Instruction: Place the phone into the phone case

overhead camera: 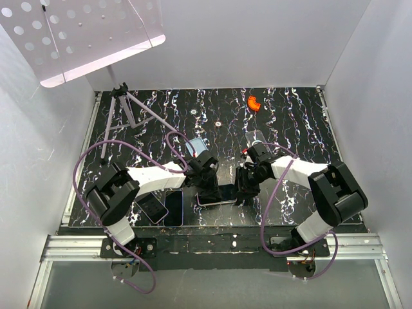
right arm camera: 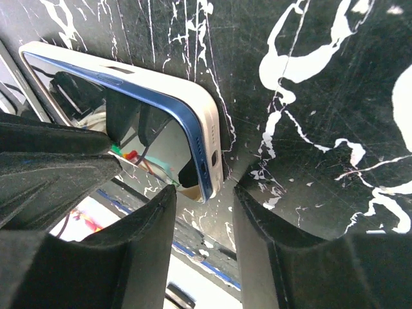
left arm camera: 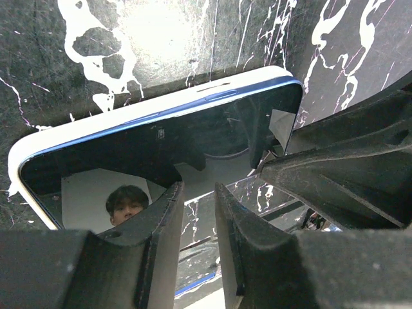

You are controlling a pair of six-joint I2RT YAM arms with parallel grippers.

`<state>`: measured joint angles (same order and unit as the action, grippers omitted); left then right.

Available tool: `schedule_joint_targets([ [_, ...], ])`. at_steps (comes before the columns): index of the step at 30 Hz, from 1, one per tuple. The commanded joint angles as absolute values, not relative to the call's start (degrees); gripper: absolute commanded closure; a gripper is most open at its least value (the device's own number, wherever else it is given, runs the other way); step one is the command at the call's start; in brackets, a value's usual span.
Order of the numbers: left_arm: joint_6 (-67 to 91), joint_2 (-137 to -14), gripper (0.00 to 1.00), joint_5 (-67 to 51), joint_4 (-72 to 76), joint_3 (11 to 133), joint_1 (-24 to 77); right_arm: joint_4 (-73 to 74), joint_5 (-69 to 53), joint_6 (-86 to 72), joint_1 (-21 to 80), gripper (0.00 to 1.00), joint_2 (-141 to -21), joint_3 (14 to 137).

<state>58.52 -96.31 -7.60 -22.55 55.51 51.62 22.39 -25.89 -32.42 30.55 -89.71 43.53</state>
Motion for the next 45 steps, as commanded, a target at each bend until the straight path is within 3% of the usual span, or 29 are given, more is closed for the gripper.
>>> schedule_joint_targets([
  [1,57.9,-98.7,0.74,-5.4,-25.3,52.8,51.8,22.6,-23.8,-32.0,30.7,0.52,-89.8,43.6],
  [6,57.9,-98.7,0.75,-5.1,-25.3,52.9,51.8,20.3,-23.4,-33.1,30.7,0.57,-92.3,42.6],
  [8,57.9,-99.1,0.76,-5.2,-25.4,53.1,51.8,19.5,-23.1,-33.3,30.7,0.69,-93.2,42.5],
  [20,58.5,-102.2,0.78,-4.7,-26.5,54.6,51.9,24.4,-12.5,-31.6,33.7,0.76,-100.7,45.7],
  [24,59.2,-103.0,0.78,-4.4,-27.0,55.1,51.9,29.3,-4.4,-32.8,37.3,0.85,-103.2,49.5],
  [28,59.7,-102.8,0.78,-4.1,-26.9,55.2,51.9,33.3,3.1,-33.2,40.0,0.85,-104.3,52.4],
  [32,59.5,-102.7,0.78,-3.9,-27.4,55.4,51.9,34.1,4.0,-32.1,40.1,0.77,-101.6,52.8],
  [36,59.2,-102.3,0.78,-3.5,-28.3,55.8,51.9,34.2,0.5,-30.9,38.8,0.47,-97.0,53.2],
  [39,58.9,-101.5,0.78,-3.3,-28.3,55.6,51.2,32.0,-7.1,-30.3,35.8,0.31,-93.2,51.8],
  [45,57.8,-100.3,0.78,-3.8,-28.4,54.6,49.2,23.8,-22.5,-29.4,27.3,0.27,-90.2,47.5],
])
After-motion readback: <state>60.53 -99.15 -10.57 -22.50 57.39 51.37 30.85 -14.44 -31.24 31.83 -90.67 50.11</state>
